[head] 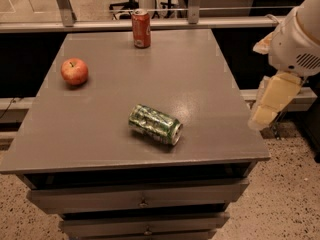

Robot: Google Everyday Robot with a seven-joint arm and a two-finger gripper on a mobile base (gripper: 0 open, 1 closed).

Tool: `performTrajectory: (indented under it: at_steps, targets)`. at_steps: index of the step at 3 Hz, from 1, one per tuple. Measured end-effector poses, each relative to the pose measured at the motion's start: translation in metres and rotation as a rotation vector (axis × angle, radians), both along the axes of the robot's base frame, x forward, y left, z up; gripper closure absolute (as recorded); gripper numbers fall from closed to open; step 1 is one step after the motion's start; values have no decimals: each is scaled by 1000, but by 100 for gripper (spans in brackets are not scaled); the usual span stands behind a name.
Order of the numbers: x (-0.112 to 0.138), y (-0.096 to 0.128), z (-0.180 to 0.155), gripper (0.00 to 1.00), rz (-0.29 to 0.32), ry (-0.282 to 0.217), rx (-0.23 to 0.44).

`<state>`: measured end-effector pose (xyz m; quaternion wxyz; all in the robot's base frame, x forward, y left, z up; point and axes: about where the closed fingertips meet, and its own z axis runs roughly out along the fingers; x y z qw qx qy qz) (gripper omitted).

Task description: Pick coke can

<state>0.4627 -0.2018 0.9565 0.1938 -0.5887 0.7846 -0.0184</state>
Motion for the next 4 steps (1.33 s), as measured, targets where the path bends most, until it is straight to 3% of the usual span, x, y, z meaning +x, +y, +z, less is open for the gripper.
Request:
performTrajectory:
  at_steps: [2, 3, 4]
  targets:
    - [82, 30, -35, 0, -38, -68, 106]
    - [106, 39, -45, 0, -48, -88, 135]
    - [106, 39, -45, 0, -48, -88, 135]
